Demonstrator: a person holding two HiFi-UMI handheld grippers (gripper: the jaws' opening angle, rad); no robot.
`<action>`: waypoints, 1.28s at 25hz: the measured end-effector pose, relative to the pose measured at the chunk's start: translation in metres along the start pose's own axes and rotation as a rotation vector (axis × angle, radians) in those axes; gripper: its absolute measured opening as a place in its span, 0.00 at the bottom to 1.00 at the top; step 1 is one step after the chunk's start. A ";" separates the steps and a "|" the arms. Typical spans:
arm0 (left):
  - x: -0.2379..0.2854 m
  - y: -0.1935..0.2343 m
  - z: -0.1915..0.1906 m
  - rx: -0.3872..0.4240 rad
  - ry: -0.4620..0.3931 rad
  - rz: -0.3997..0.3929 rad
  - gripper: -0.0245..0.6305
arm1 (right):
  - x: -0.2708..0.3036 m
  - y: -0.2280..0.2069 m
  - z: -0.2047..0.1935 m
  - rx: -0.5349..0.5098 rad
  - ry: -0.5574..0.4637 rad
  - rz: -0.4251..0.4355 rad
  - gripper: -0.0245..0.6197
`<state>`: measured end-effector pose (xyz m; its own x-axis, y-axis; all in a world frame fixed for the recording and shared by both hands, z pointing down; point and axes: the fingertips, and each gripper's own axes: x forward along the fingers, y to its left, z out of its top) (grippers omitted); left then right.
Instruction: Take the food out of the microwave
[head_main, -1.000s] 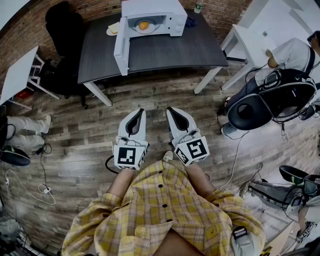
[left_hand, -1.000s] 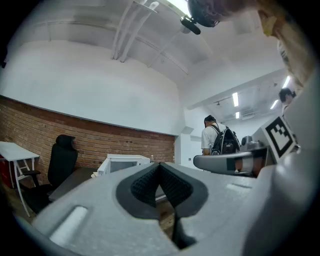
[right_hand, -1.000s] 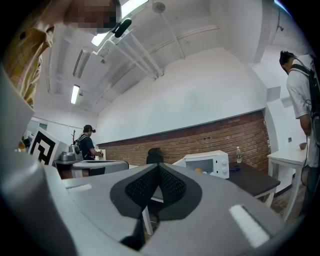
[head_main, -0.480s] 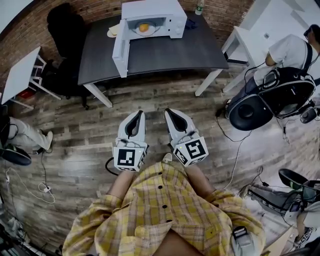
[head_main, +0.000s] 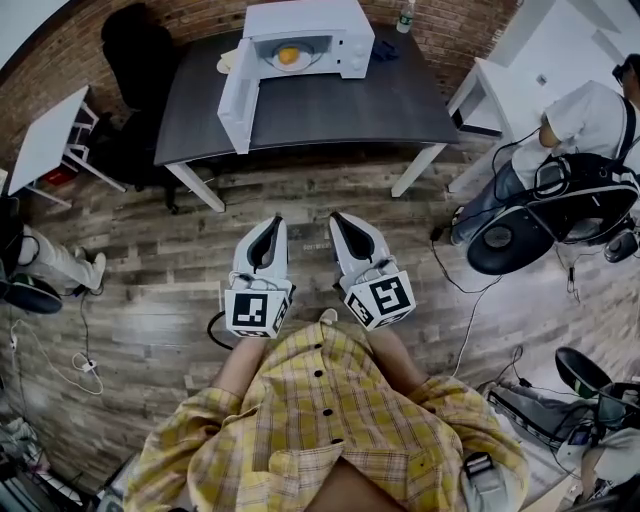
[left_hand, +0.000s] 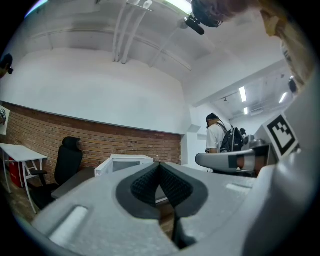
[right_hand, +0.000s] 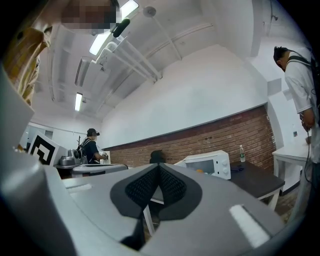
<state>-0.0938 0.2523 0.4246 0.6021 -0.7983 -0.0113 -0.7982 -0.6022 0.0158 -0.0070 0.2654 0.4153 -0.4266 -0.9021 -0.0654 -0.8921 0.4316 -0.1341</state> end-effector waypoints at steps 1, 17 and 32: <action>0.003 -0.003 -0.001 -0.002 0.000 0.006 0.04 | -0.002 -0.004 0.000 0.002 -0.002 0.002 0.04; 0.042 -0.001 -0.011 -0.016 0.005 0.061 0.04 | 0.023 -0.043 -0.005 0.017 0.002 0.021 0.03; 0.162 0.068 -0.014 -0.026 0.014 0.056 0.04 | 0.139 -0.116 -0.007 0.006 0.031 0.006 0.03</action>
<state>-0.0507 0.0820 0.4381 0.5571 -0.8304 0.0046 -0.8298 -0.5565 0.0423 0.0361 0.0900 0.4289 -0.4362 -0.8991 -0.0351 -0.8887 0.4366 -0.1398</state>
